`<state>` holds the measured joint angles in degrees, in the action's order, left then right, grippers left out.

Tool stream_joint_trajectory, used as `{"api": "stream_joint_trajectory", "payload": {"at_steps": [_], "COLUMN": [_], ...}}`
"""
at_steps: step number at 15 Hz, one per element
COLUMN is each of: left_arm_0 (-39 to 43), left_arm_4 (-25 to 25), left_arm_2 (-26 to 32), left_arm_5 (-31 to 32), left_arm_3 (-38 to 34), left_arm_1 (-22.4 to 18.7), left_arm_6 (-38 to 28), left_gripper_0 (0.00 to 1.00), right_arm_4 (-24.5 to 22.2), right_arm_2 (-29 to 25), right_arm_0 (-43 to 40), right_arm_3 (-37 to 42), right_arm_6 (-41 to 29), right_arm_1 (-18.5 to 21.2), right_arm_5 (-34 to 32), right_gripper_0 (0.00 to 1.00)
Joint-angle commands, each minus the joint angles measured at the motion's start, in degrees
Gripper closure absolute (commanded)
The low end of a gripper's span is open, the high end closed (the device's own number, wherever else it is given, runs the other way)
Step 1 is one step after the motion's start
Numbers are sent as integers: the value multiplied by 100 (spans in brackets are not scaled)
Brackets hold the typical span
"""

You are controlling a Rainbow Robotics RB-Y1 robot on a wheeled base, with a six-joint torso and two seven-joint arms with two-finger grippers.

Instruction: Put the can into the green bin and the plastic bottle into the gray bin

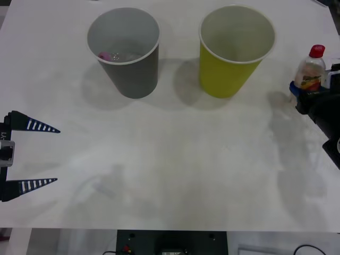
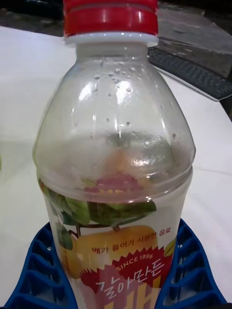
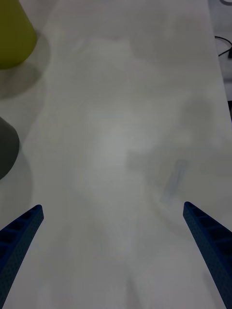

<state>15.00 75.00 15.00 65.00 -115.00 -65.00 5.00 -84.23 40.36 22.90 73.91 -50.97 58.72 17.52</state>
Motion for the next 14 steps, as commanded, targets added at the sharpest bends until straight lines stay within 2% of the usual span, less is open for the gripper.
{"api": "stream_joint_trajectory", "payload": {"at_steps": [1,3,9,11,14], "left_arm_0": [0,0,0,0,0], "left_arm_4": [0,0,0,0,0], "left_arm_2": [0,0,0,0,0], "left_arm_5": [0,0,0,0,0], "left_arm_3": [0,0,0,0,0], "left_arm_1": [0,0,0,0,0], "left_arm_6": [0,0,0,0,0], "left_gripper_0": [0,0,0,0,0], "right_arm_4": [-727,-1105,-1184,-902,-516], "right_arm_2": [-863,-1733,-3921,-4537,-5178], "right_arm_0": [-673,-1279,-2606,-2826,-2826], "right_arm_3": [660,1275,2796,3121,3340], "right_arm_6": [-1,34,131,131,43], "right_arm_1": [333,526,631,570,421], "right_arm_5": [-1120,-2183,-4978,-5795,-6859], "right_gripper_0": [100,100,100,100,100]}}
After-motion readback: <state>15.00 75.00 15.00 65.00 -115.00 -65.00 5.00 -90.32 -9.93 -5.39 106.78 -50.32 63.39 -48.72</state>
